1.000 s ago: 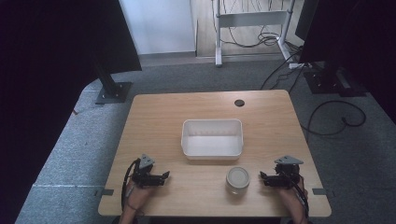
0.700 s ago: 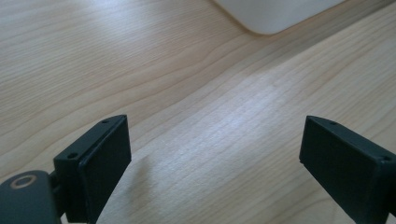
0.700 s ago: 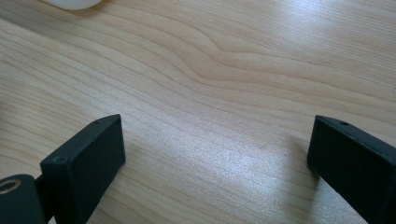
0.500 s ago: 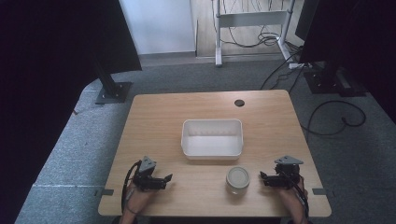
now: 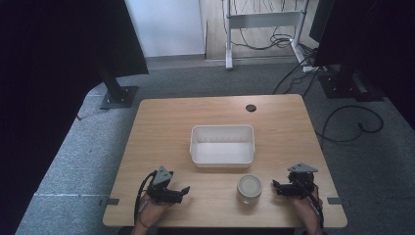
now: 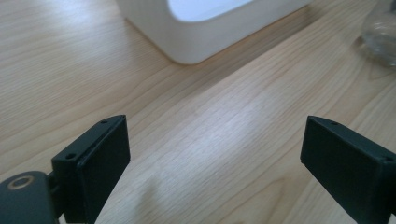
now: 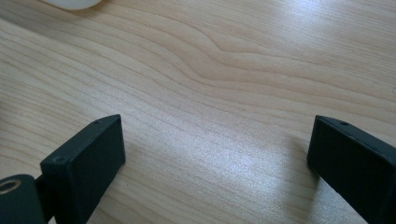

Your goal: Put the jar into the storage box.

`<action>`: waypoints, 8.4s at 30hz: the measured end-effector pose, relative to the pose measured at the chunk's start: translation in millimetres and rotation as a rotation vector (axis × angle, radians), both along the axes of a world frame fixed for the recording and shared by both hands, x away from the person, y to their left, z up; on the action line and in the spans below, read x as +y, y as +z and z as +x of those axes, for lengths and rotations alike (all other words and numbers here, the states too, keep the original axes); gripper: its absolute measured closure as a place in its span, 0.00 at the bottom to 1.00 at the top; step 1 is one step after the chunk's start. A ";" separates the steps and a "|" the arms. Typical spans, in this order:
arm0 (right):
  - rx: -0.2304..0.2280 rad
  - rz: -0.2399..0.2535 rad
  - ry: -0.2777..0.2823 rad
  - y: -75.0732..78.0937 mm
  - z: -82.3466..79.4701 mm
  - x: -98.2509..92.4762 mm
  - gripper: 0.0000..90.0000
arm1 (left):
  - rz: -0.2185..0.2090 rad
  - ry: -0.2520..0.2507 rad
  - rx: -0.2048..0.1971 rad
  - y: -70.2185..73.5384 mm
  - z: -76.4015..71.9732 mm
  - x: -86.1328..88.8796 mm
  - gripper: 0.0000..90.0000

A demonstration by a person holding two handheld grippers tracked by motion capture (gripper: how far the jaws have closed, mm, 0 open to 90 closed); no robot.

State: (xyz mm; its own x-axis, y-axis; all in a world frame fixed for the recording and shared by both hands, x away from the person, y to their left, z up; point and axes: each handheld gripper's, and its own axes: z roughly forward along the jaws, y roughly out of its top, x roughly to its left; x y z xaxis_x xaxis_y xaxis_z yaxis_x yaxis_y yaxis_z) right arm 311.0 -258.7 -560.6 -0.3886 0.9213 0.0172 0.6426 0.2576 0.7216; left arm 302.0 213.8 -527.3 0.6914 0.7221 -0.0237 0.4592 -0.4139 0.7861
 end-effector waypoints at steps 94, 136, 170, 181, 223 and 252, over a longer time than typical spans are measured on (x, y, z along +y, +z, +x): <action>0.000 -0.001 0.004 0.0 -0.3 -0.2 0.04 | 0.000 -0.439 -0.016 4.6 -6.9 -199.8 0.05; 0.000 0.000 0.004 0.0 -0.3 -0.1 0.04 | 0.049 -0.350 -0.052 23.0 9.1 -200.2 0.11; 0.000 0.000 0.004 0.0 -0.3 -0.1 0.04 | 0.050 -0.209 -0.086 55.7 52.2 -163.4 0.11; 0.000 0.000 0.004 0.0 -0.3 -0.1 0.04 | 0.053 -0.162 -0.107 58.8 67.8 -156.7 0.11; 0.001 0.000 0.004 0.1 -0.3 -0.1 0.04 | 0.067 -0.022 -0.088 11.2 107.7 -180.9 0.11; 0.000 0.000 0.004 0.0 -0.4 -0.1 0.04 | 0.046 0.008 -0.022 6.4 116.1 -177.4 0.05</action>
